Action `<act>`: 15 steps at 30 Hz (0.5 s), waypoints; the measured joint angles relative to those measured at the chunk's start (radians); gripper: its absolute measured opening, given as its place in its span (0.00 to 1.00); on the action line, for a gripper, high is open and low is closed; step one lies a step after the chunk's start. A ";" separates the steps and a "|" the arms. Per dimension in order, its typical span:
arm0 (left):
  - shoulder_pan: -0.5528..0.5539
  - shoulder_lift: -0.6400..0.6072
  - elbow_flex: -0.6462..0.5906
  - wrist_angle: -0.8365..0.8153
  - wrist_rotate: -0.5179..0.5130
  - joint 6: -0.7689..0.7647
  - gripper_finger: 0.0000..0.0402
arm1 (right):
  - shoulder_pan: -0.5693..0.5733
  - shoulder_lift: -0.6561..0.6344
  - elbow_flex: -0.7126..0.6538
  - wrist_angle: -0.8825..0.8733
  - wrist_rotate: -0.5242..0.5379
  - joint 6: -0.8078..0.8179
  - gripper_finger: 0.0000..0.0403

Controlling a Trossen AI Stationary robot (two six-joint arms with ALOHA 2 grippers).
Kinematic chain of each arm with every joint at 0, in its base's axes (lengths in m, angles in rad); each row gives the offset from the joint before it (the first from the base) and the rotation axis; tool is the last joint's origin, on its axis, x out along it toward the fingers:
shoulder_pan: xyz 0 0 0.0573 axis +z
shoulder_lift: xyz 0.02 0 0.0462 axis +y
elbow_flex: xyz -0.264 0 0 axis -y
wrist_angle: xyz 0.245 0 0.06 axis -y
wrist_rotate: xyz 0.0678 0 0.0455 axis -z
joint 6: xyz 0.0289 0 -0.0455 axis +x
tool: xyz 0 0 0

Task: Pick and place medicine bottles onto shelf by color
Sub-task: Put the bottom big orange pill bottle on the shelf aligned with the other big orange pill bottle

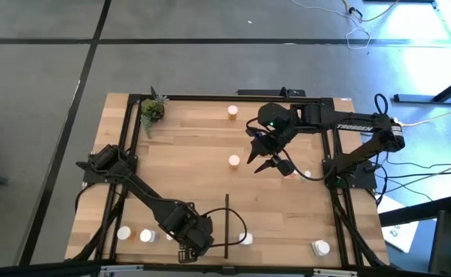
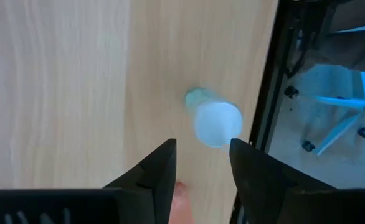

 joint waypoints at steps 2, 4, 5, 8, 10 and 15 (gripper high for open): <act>0.000 -0.008 0.000 0.002 0.017 -0.010 0.35 | 0.000 0.000 0.000 0.000 0.000 0.000 0.45; 0.001 -0.021 0.002 0.002 0.028 -0.021 0.35 | 0.000 0.000 0.000 0.000 0.000 0.000 0.45; 0.001 -0.027 0.002 0.001 0.027 -0.022 0.35 | 0.000 0.000 0.000 0.000 0.000 0.000 0.45; 0.001 -0.056 0.002 0.004 0.016 -0.026 0.35 | 0.000 0.000 0.000 -0.003 0.000 0.000 0.45; 0.001 -0.080 0.002 -0.001 0.003 -0.045 0.35 | 0.000 0.000 0.000 -0.007 0.000 0.000 0.45; 0.001 -0.146 0.002 -0.011 -0.087 -0.081 0.35 | -0.001 0.000 0.000 -0.017 0.008 0.001 0.45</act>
